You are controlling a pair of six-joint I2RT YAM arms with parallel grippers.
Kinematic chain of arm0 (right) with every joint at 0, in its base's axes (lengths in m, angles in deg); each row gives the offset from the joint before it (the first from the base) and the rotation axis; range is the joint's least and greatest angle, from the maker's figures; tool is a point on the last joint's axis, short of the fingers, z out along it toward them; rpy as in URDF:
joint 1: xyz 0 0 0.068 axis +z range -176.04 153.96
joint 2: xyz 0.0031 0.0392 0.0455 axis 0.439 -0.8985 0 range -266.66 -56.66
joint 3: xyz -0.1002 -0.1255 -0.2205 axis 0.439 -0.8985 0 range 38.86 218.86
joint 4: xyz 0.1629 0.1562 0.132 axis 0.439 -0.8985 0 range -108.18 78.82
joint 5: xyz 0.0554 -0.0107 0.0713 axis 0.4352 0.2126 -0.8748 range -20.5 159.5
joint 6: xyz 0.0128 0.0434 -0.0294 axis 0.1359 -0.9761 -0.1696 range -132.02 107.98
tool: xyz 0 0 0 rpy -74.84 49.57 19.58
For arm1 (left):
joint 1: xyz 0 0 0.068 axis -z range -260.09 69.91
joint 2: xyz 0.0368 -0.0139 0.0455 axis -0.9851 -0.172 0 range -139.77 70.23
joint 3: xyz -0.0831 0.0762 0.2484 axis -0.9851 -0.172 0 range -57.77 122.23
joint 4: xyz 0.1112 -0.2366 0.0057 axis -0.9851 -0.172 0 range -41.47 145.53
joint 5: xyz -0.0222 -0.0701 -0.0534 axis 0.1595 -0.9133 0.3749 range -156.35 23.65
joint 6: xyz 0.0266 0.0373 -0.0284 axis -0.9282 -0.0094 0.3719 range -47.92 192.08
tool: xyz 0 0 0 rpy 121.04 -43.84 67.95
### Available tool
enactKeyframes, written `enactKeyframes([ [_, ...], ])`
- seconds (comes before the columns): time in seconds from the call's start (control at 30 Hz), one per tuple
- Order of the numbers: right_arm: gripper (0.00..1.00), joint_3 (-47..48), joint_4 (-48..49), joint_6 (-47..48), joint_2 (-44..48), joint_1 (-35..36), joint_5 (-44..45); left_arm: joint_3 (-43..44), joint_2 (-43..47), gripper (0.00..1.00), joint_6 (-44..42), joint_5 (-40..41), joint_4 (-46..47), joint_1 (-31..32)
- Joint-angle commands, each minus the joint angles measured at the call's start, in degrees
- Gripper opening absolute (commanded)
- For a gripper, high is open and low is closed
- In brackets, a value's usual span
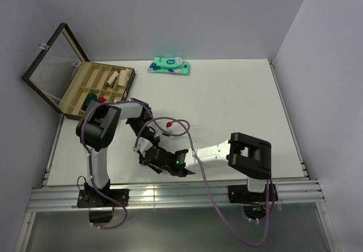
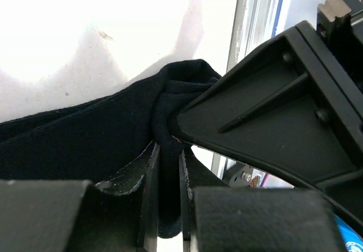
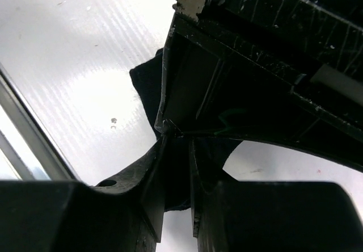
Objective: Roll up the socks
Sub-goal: Roll the sock at the center of the board.
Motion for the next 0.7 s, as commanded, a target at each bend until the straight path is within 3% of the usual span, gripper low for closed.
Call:
enactKeyframes([
  [0.0, 0.13, -0.17, -1.63, -0.47, -1.61, 0.5, 0.59, 3.04, 3.0, 0.15, 0.63, -4.22, -0.95, -0.18],
  [0.33, 0.08, -5.01, -2.78, -2.58, 0.23, 0.5, 3.84, 9.19, 5.2, 0.25, -0.77, -6.33, -5.34, -2.63],
  [0.53, 0.07, -6.59, -2.42, -3.64, 1.2, 0.33, 2.96, 12.1, 4.41, 0.27, -3.15, -6.77, -9.03, -3.78],
  [0.67, 0.06, -6.42, -2.86, -3.64, 1.02, 0.24, 3.31, 11.31, 6.25, 0.24, -0.17, -5.2, -5.45, -4.48],
])
